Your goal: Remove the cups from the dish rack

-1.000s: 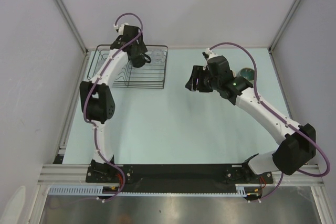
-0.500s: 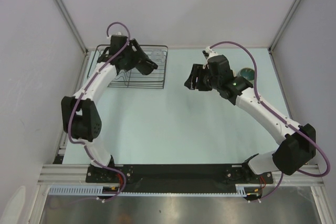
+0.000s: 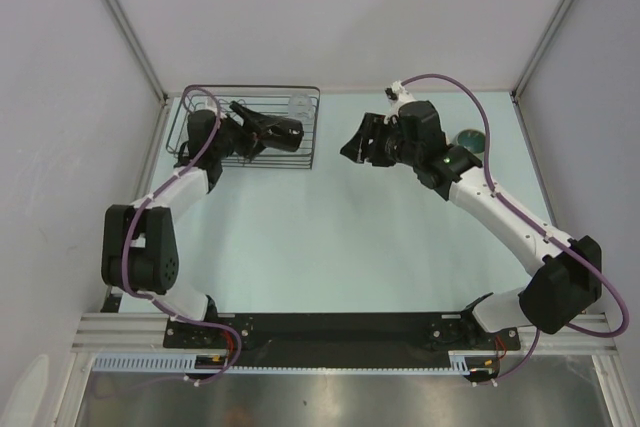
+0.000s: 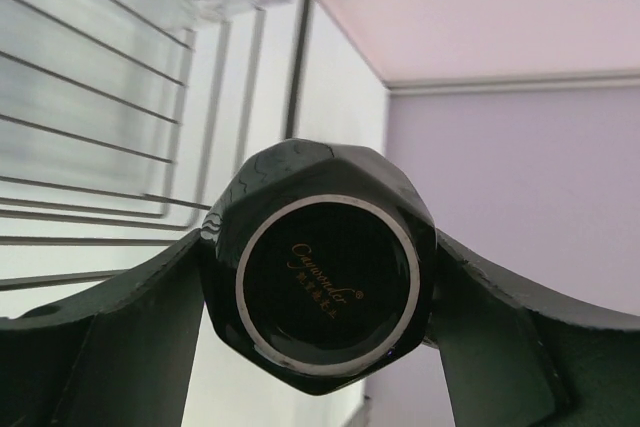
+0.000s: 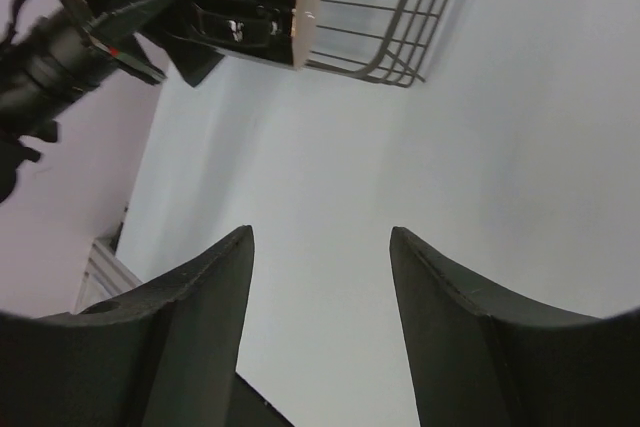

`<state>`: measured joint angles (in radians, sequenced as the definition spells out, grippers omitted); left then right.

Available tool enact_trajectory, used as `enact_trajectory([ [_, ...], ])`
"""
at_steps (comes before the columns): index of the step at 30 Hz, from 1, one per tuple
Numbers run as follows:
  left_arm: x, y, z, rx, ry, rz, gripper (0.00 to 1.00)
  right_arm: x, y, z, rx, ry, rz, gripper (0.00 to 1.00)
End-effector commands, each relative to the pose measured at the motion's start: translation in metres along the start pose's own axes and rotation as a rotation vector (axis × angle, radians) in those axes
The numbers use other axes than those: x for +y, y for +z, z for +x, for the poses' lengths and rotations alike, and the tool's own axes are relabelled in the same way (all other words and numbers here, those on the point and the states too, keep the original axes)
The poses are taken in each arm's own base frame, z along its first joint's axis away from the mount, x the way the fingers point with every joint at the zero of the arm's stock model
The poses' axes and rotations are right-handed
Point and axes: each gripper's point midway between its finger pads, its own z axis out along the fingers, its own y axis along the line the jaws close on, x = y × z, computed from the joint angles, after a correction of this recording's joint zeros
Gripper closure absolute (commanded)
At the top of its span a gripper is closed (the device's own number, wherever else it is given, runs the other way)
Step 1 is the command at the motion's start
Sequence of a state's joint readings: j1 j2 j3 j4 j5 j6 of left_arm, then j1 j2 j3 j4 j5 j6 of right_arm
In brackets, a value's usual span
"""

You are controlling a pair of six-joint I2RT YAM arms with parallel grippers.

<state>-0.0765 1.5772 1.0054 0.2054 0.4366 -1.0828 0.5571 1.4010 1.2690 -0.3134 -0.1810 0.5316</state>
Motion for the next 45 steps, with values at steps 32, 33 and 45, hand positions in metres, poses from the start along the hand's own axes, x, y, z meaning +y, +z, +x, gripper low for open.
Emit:
enact_trajectory([
  [32, -0.122, -0.12, 0.09, 0.221, 0.065, 0.744, 1.0, 0.088, -0.019, -0.055, -0.143, 0.364, -0.784, 0.27],
  [33, -0.122, -0.12, 0.09, 0.22, 0.064, 0.743, 1.0, 0.09, -0.016, -0.052, -0.132, 0.369, -0.789, 0.27],
  [45, -0.128, -0.121, 0.106, 0.251, 0.073, 0.753, 1.0, 0.112, 0.003, -0.035, -0.063, 0.401, -0.848, 0.27],
])
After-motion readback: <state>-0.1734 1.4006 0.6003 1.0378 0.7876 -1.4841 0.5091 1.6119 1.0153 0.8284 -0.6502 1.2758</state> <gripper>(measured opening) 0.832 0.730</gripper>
